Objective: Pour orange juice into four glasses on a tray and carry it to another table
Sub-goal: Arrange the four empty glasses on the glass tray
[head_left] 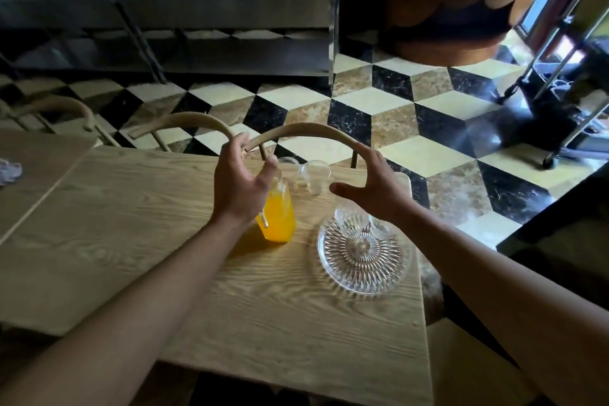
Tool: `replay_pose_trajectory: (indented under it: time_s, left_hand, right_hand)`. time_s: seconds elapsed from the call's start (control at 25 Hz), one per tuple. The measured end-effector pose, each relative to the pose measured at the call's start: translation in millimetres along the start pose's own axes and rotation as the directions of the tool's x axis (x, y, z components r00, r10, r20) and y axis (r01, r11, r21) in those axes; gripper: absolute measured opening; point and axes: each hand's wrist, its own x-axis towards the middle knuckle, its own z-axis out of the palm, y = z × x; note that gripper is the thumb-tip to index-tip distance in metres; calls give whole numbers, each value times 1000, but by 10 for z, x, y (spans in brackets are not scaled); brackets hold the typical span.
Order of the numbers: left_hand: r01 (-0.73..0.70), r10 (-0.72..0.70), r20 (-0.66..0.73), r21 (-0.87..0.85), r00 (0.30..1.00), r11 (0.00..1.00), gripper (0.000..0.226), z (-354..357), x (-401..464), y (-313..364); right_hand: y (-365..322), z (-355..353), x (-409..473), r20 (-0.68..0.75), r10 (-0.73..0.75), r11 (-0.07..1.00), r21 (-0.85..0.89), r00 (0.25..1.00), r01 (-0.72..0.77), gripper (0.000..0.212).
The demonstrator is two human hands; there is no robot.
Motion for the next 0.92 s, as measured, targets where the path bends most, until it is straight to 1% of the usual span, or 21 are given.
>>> replay_pose_trajectory:
  time_s: [0.12, 0.2, 0.32, 0.4, 0.44, 0.52, 0.6, 0.68, 0.8, 0.92]
  left_hand:
    - [89, -90, -16, -64, 996, 994, 54, -31, 515, -393]
    - [146, -145, 19, -124, 989, 982, 52, -7, 852, -738]
    - [197, -172, 172, -135, 970, 971, 62, 102, 1186, -1262]
    - [213, -173, 299, -108, 939, 971, 67, 268, 1323, -1617]
    - [219, -175, 346, -92, 922, 971, 68, 381, 1359, -1784]
    - [227, -190, 392, -51, 900, 973, 66, 623, 1386, -2103]
    - [263, -224, 413, -38, 883, 964, 64, 849, 1361, -2370]
    - [311, -254, 476, -44, 842, 949, 70, 1030, 1298, -2564]
    - [345, -254, 569, -56, 782, 937, 82, 1252, 1248, -2745]
    - [365, -238, 614, -88, 753, 927, 90, 1437, 1268, -2795]
  right_hand:
    - [51, 187, 389, 57, 63, 997, -57, 996, -60, 105]
    - [156, 325, 666, 71, 126, 989, -85, 990, -120, 103]
    - [396, 506, 1033, 80, 221, 974, -62, 972, -216, 98]
    - [634, 659, 1237, 121, 280, 960, -24, 952, -279, 99]
    - [769, 738, 1310, 148, 302, 953, -40, 942, -300, 99]
    - [1029, 890, 1434, 213, 332, 943, -101, 919, -318, 98]
    - [1245, 1026, 1519, 280, 362, 932, -108, 889, -345, 99]
    - [1402, 1143, 1574, 331, 364, 931, -107, 870, -349, 99]
    - [1558, 1286, 1617, 385, 309, 951, -100, 870, -293, 97]
    - [1633, 1380, 1653, 359, 280, 952, 18, 891, -306, 89]
